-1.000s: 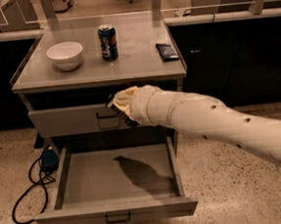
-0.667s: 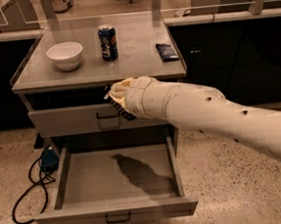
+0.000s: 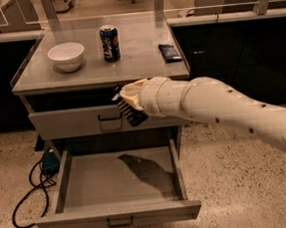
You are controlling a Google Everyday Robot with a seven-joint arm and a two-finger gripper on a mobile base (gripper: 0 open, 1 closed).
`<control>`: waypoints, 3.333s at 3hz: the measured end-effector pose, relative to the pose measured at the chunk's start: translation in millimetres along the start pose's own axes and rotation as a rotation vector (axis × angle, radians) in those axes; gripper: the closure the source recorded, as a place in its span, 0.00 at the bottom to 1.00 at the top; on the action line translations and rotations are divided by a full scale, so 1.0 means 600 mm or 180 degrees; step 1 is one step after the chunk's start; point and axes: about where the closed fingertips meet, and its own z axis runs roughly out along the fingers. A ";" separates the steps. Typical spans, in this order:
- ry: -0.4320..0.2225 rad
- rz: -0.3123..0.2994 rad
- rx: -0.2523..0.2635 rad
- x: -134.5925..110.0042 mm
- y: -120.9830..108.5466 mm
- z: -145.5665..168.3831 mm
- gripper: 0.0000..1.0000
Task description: Pick rxbar chocolate from middle drawer and place on counter
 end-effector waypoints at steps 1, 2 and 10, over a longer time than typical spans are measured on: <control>0.0074 0.0656 -0.0246 0.075 -0.078 0.034 1.00; 0.0223 0.0858 -0.0507 0.094 -0.132 0.083 1.00; 0.0108 0.0548 0.0494 -0.144 -0.530 0.097 1.00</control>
Offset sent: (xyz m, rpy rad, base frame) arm 0.2703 -0.1368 0.2021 0.3338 0.0329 -0.0577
